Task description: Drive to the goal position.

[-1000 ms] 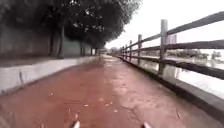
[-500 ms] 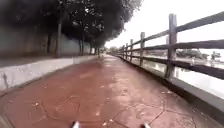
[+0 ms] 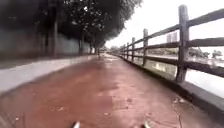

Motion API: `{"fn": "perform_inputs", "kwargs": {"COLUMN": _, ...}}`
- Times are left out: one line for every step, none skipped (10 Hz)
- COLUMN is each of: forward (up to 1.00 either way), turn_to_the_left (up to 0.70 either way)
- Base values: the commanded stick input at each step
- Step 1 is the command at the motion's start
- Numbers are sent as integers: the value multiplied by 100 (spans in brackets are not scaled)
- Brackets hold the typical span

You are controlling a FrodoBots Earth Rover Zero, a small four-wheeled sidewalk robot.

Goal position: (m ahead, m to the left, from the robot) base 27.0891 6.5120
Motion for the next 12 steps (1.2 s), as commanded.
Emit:
{"fn": "perform_inputs", "kwargs": {"forward": 70, "turn_to_the_left": 0}}
{"fn": "perform_inputs", "kwargs": {"forward": 70, "turn_to_the_left": 0}}
{"fn": "perform_inputs", "kwargs": {"forward": 70, "turn_to_the_left": 0}}
{"fn": "perform_inputs", "kwargs": {"forward": 70, "turn_to_the_left": 0}}
{"fn": "perform_inputs", "kwargs": {"forward": 70, "turn_to_the_left": 0}}
{"fn": "perform_inputs", "kwargs": {"forward": 70, "turn_to_the_left": 0}}
{"fn": "perform_inputs", "kwargs": {"forward": 70, "turn_to_the_left": 0}}
{"fn": "perform_inputs", "kwargs": {"forward": 70, "turn_to_the_left": 0}}
{"fn": "perform_inputs", "kwargs": {"forward": 70, "turn_to_the_left": 0}}
{"fn": "perform_inputs", "kwargs": {"forward": 70, "turn_to_the_left": 0}}
{"fn": "perform_inputs", "kwargs": {"forward": 70, "turn_to_the_left": 0}}
{"fn": "perform_inputs", "kwargs": {"forward": 70, "turn_to_the_left": 0}}
